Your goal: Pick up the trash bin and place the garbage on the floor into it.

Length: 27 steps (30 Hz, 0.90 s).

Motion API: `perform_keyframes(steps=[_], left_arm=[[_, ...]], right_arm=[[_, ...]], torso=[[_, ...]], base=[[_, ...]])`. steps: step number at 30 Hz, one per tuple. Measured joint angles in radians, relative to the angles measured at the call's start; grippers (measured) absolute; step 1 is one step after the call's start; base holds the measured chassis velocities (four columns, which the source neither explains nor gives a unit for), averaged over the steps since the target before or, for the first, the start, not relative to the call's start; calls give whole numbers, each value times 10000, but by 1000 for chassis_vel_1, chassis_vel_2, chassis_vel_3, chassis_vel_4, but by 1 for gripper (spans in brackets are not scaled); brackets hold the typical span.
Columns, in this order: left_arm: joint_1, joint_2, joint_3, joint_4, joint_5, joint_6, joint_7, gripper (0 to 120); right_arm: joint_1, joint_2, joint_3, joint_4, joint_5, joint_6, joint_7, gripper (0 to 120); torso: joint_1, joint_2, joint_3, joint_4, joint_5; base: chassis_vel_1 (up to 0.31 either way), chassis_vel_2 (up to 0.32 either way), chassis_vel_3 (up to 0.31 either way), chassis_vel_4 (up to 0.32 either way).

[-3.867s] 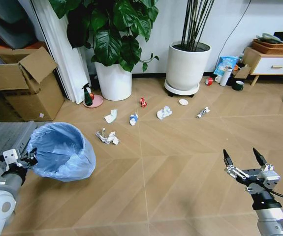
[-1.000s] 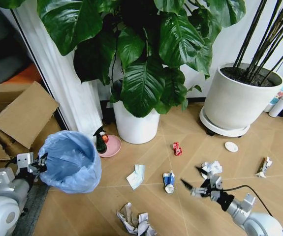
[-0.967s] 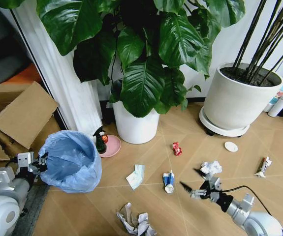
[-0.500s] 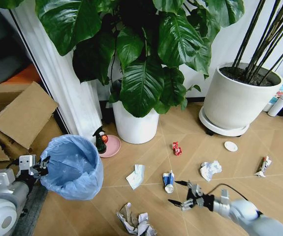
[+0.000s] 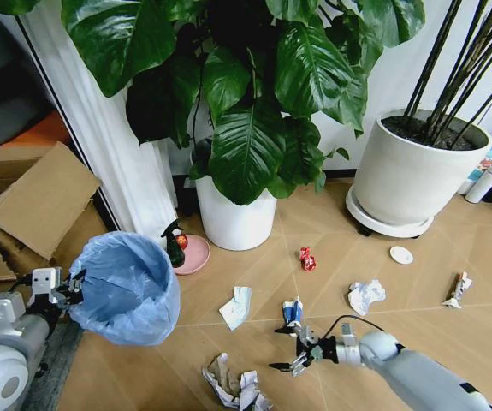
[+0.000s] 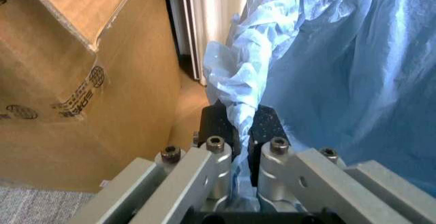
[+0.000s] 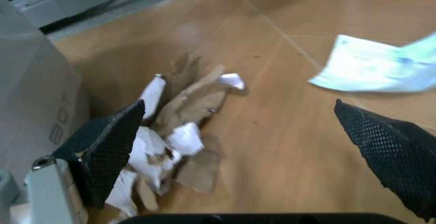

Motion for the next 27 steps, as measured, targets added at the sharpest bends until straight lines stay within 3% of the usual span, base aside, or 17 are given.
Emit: perform_keyframes(steps=[19, 27], left_arm=[[-60, 253, -150, -33, -212, 0, -10, 0], [-141, 258, -152, 32, -228, 0, -11, 0]], right_arm=[[1667, 1296, -2287, -1077, -963, -206, -478, 100], [1794, 1580, -2494, -1496, -2023, 35, -649, 100]], torso=[[0, 0, 0, 0, 3], [-1, 0, 0, -2, 5]], base=[[0, 0, 0, 0], [0, 0, 0, 0]])
